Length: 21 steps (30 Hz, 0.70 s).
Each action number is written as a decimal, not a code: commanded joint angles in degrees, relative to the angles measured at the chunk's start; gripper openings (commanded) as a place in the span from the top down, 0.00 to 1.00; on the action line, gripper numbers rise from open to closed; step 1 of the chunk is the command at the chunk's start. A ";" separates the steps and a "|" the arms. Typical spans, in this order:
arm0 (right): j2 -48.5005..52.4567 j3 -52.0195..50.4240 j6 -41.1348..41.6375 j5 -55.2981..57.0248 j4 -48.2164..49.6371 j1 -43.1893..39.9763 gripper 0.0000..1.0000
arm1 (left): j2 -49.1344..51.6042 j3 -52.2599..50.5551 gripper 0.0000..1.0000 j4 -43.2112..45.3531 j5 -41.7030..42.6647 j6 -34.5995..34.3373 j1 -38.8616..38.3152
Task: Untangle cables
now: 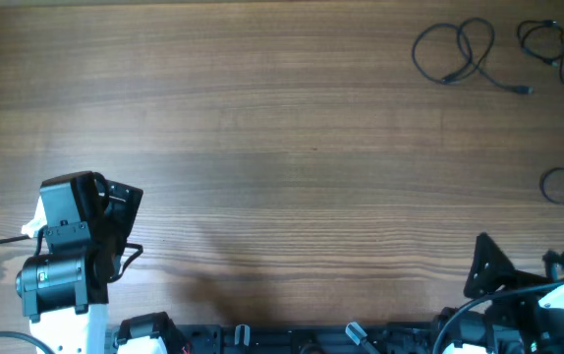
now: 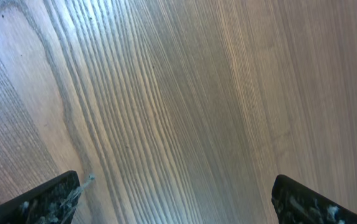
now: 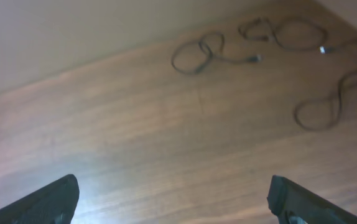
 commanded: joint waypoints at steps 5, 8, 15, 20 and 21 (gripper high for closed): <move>-0.63 -1.62 -8.63 1.62 5.81 0.24 0.00 | -0.09 0.63 0.00 0.11 0.04 0.68 0.42; -1.99 -7.34 -12.33 1.44 13.88 0.17 0.00 | -0.09 0.63 0.00 0.11 0.04 0.68 0.42; -14.84 -34.91 -13.68 -6.36 45.27 0.09 0.00 | -0.09 0.63 0.00 0.11 0.04 0.68 0.42; -21.46 -48.52 -13.66 -10.08 56.65 0.55 0.00 | -0.09 0.63 0.00 0.11 0.04 0.68 0.42; -22.18 -50.12 -13.66 -10.08 57.72 0.83 0.00 | -0.09 0.63 0.00 0.11 0.04 0.68 0.42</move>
